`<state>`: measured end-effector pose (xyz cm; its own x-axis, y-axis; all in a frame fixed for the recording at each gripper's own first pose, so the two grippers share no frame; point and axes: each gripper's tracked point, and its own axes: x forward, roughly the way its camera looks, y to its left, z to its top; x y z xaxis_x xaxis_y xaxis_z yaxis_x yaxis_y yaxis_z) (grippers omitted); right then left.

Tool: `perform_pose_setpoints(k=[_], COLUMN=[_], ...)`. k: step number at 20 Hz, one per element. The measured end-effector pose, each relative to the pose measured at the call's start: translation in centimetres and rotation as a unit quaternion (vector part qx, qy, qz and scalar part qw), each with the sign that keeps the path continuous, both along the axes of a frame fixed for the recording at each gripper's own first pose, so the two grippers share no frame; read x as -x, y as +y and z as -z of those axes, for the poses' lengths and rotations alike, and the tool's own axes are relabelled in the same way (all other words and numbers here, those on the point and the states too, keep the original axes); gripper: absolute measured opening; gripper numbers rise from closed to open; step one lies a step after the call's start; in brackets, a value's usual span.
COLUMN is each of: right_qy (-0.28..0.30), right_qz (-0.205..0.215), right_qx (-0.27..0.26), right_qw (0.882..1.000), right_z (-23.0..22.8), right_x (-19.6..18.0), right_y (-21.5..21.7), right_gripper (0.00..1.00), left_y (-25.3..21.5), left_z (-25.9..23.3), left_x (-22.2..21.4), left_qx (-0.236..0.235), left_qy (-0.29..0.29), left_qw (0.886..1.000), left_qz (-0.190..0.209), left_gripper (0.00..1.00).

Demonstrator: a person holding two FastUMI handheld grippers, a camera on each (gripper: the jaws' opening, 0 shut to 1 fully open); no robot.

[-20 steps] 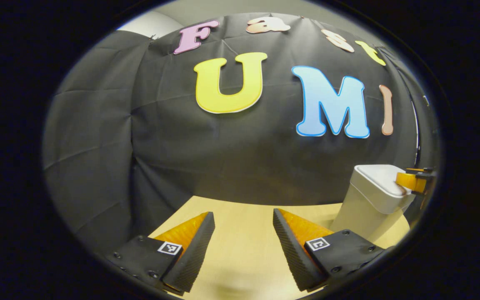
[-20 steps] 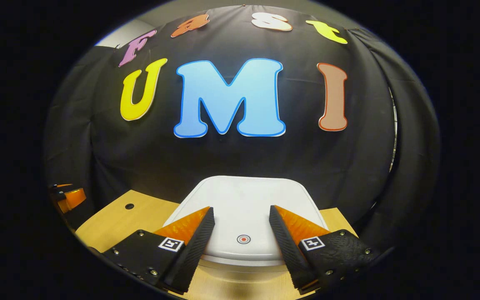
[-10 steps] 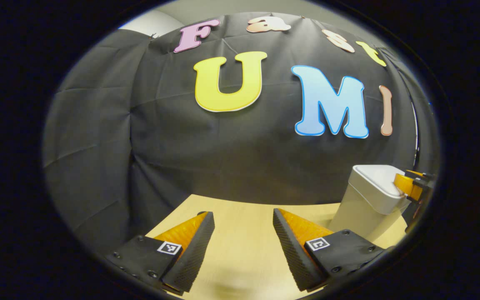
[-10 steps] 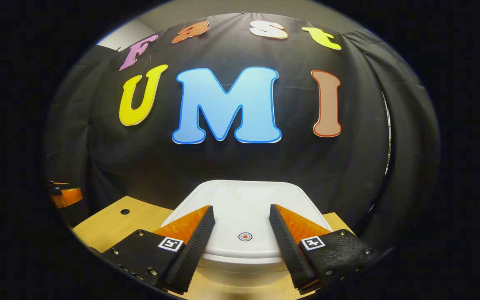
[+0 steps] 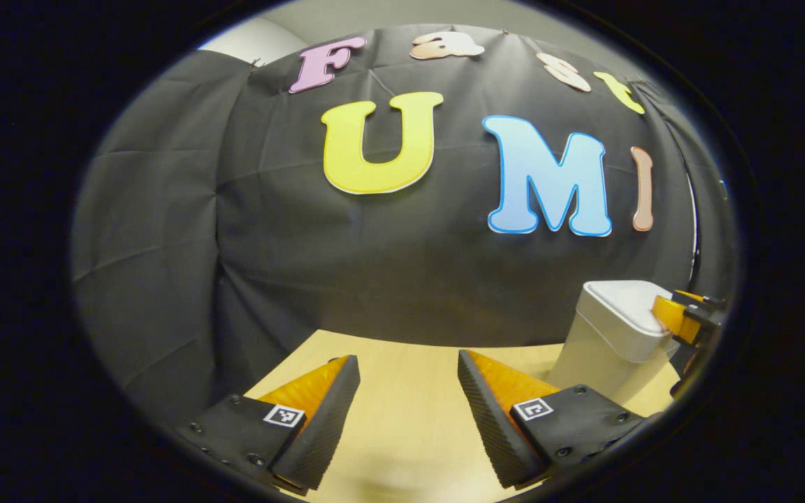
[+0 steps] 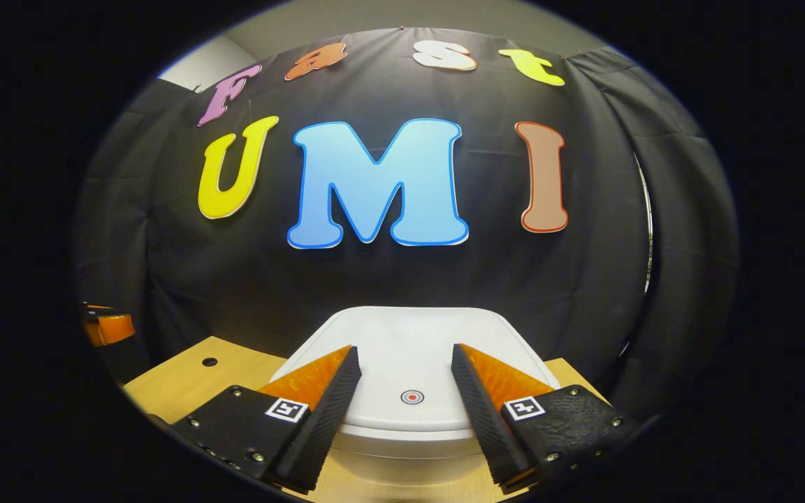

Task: Press the lid of the desktop garbage bin to open it, pick up the crumpled paper on the desktop and throw it into the bin, then pick up the pop can on the desktop and drop it into the bin, and finally close the garbage bin lid.

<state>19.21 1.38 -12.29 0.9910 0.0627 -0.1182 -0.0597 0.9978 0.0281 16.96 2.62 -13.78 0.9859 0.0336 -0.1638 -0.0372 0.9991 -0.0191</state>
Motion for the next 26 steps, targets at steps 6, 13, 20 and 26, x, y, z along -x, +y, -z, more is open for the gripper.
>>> perform_pose_setpoints(k=[6,13,20,26], right_qy=[0.019,-0.011,-0.045,-0.049], right_qz=[0.004,-0.011,-0.02,-0.028], right_qx=[0.001,-0.004,-0.013,0.003], right_qw=[1.0,1.0,0.999,0.998], right_z=[-0.4,-4.7,-8.5,-8.7], right_x=[0.5,5.3,10.2,13.7], right_y=[-0.1,1.2,2.0,2.0], right_gripper=[0.86,0.86,0.86,0.86], left_y=[-0.7,-2.0,-2.6,-2.0], left_z=[-2.4,-5.8,-8.3,-9.4], left_x=[0.8,3.9,9.0,13.2], left_qx=[-0.002,-0.005,0.009,0.011], left_qy=[-0.021,-0.056,-0.079,-0.086], left_qw=[1.0,0.998,0.997,0.996], left_qz=[0.008,0.019,0.018,0.002], left_gripper=[0.99,0.99,0.99,0.98])
